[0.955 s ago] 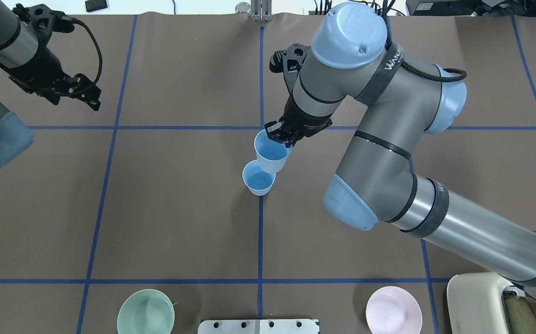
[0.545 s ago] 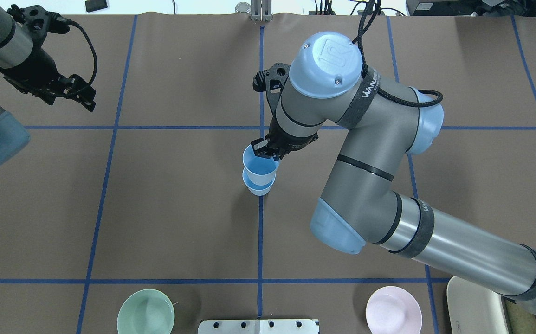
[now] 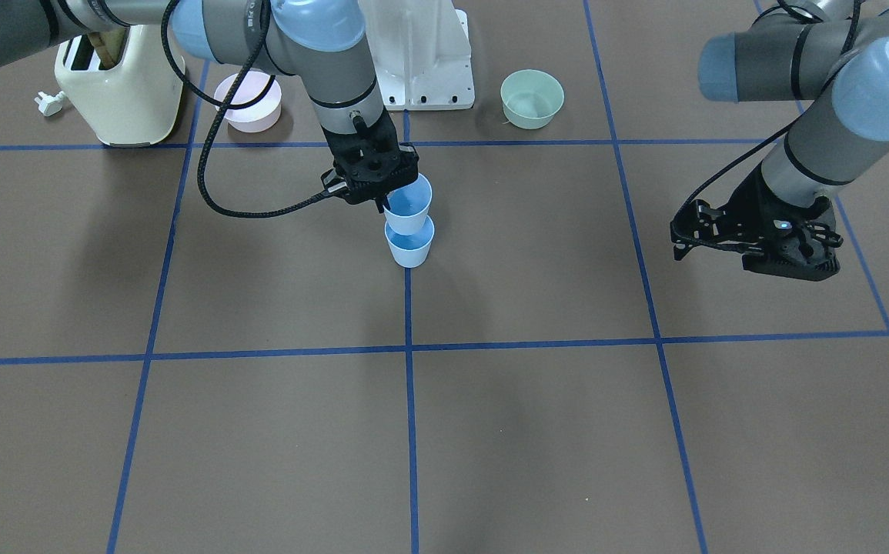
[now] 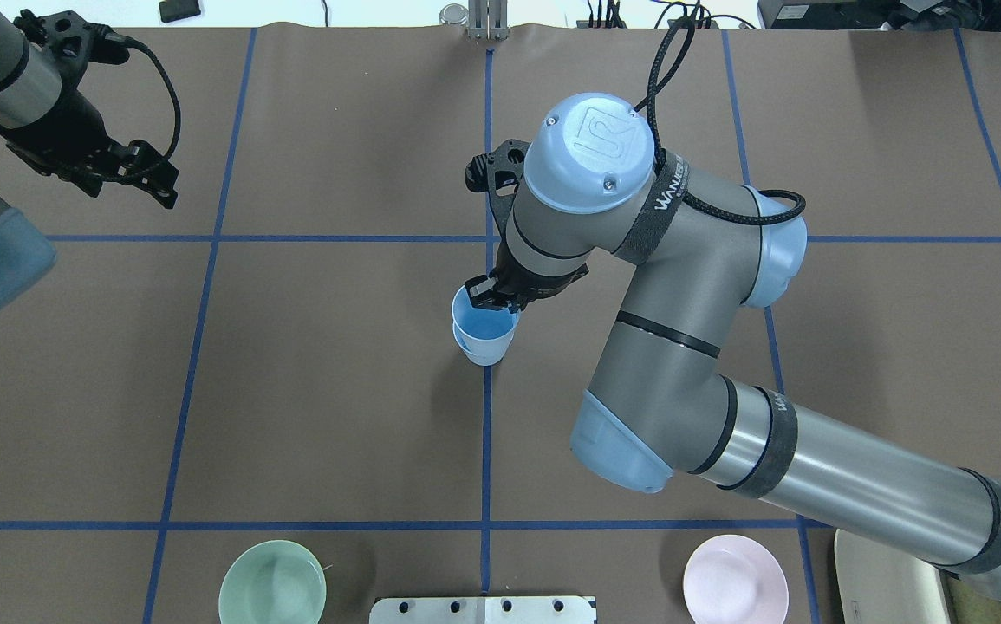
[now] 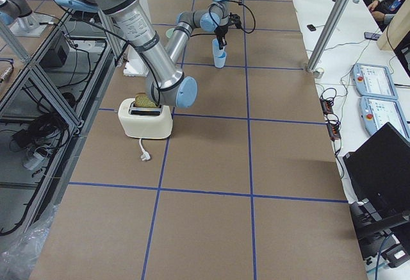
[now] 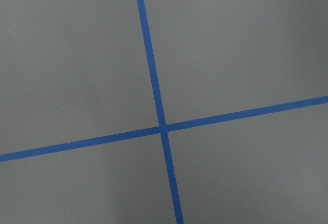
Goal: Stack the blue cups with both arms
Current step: 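Lower the held cup into the placed cup and open the right gripper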
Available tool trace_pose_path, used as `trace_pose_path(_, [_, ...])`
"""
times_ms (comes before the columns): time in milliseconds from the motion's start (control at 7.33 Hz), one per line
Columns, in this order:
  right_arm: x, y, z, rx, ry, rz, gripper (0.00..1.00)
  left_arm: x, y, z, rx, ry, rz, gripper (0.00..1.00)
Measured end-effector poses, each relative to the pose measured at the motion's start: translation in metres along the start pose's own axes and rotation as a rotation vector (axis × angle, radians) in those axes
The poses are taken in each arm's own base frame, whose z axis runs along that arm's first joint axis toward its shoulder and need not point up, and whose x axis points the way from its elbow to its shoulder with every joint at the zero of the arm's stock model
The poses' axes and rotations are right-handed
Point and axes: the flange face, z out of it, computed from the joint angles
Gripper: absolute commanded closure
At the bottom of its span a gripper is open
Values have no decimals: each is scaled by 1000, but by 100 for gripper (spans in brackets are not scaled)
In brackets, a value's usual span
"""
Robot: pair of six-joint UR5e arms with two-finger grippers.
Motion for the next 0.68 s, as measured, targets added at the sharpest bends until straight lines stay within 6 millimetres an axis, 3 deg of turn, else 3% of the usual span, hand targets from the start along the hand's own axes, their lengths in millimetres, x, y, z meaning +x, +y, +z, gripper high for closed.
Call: trace_pose_path(682, [-7, 6, 6, 1, 6, 1, 100, -1, 0, 1, -1, -1, -1, 2])
